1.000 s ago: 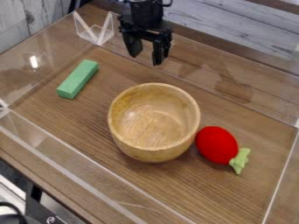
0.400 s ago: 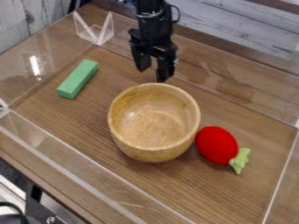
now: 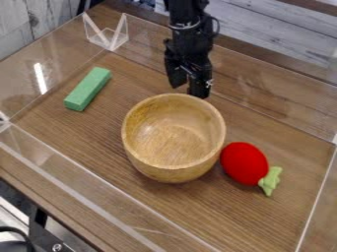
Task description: Move the red object to the right side of the table
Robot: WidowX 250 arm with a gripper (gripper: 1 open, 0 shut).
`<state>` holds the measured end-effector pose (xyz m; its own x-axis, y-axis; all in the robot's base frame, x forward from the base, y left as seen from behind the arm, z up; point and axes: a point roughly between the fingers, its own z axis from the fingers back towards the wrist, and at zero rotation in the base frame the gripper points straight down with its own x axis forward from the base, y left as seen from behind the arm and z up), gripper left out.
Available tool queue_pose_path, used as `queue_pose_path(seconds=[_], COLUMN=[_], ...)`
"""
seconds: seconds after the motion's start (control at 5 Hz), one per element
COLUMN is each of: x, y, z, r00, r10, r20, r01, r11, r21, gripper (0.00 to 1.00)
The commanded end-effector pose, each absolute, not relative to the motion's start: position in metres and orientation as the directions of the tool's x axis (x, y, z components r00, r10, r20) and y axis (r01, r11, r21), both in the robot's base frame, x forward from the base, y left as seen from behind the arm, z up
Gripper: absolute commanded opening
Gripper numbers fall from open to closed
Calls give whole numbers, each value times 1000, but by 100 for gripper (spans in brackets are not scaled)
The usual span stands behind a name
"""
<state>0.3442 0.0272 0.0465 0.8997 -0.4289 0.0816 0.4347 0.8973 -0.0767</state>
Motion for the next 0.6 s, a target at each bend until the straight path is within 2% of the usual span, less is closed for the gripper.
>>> queue_pose_path(seconds=[0.0, 0.4], x=[349, 336], y=[26, -2], z=[73, 96], r00=[881, 827], r10=[-449, -539], r20=[147, 157], r01=[457, 543], r11=[889, 839], r21=[-26, 20], gripper=[0, 0])
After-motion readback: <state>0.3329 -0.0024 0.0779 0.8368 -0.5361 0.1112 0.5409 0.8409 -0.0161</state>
